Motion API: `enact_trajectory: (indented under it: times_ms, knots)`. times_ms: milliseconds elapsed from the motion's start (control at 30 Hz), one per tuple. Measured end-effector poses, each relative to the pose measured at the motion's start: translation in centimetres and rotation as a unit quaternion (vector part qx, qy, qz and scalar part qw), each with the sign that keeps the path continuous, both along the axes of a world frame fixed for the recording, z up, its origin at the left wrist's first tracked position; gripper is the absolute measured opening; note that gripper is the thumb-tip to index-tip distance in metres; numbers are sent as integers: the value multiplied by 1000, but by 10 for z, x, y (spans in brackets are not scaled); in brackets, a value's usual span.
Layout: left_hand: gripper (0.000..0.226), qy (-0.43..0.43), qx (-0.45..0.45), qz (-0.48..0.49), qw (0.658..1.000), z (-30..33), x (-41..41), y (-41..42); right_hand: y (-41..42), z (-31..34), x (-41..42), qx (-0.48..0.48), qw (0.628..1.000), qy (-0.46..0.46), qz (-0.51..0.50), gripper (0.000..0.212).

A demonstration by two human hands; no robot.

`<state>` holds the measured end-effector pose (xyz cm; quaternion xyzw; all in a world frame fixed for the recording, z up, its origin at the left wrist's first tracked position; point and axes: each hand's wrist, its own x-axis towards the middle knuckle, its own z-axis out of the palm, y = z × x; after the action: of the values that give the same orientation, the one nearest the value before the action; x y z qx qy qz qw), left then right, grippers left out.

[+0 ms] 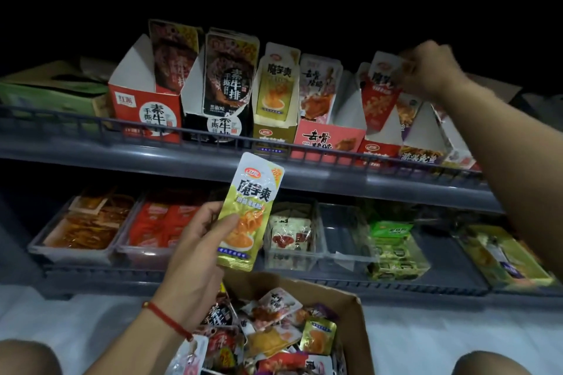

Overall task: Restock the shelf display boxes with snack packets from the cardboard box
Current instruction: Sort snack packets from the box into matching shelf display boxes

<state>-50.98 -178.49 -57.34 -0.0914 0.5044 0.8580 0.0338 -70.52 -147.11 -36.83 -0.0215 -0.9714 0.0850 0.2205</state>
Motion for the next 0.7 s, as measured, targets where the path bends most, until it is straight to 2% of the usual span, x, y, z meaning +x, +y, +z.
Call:
enact_trajectory:
  times_ms: [200,500,700]
  knots:
    - [21,-9,-2,6,1000,-5,-6,1,3,-17,-32,88,995,-46,-20,35]
    - [29,-14,3,4,1000,-8,-9,-3,2,-17,-49,111,993,9,-29,31]
    - [22,-13,-3,2,1000,-9,-9,0,0,-25,-48,107,994,30,-14,29]
